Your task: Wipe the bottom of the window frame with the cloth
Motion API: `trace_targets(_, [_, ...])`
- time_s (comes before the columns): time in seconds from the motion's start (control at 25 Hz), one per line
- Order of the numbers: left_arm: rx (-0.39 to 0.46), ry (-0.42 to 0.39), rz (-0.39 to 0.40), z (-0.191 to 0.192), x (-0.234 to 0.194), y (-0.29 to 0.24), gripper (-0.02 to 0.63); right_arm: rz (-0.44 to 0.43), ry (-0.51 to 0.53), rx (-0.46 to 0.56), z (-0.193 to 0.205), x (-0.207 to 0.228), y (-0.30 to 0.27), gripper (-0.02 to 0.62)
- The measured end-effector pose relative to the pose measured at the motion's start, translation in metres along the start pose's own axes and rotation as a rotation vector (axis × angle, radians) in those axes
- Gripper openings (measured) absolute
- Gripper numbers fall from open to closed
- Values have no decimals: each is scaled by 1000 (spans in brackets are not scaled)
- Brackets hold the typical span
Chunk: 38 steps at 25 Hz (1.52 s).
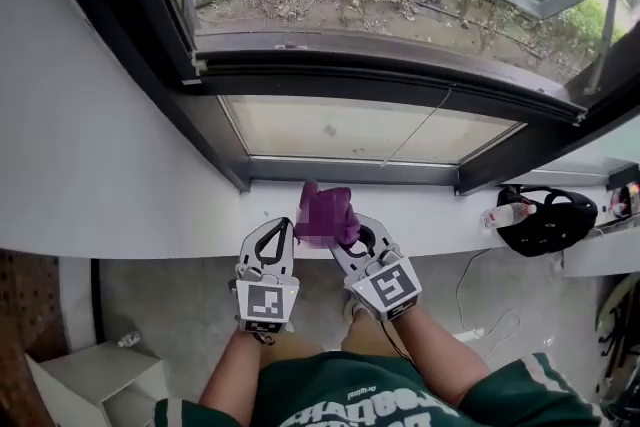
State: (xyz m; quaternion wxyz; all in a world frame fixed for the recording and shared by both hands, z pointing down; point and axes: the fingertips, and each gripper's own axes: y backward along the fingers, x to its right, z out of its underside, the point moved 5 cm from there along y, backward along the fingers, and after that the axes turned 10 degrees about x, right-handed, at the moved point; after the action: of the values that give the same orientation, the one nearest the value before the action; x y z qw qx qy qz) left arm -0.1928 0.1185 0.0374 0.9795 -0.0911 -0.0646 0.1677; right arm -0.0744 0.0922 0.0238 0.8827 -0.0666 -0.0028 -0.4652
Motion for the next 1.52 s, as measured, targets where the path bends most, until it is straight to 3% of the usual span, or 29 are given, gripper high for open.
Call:
trace_targets(0.16, [17, 17, 46, -43, 13, 10, 9, 17, 36, 71, -39, 2, 30, 98])
trace_targets(0.32, [49, -55, 88, -83, 34, 10, 9, 15, 60, 102, -65, 6, 53, 98])
trace_targets(0.64, [132, -74, 101, -140, 70, 12, 9, 11, 84, 201, -108, 11, 86, 98])
trace_targets(1.16, [170, -85, 123, -154, 63, 6, 9, 21, 173, 210, -122, 18, 90, 98])
trace_targets(1.52, [164, -96, 144, -153, 63, -1, 9, 39, 165, 195, -116, 23, 88, 98])
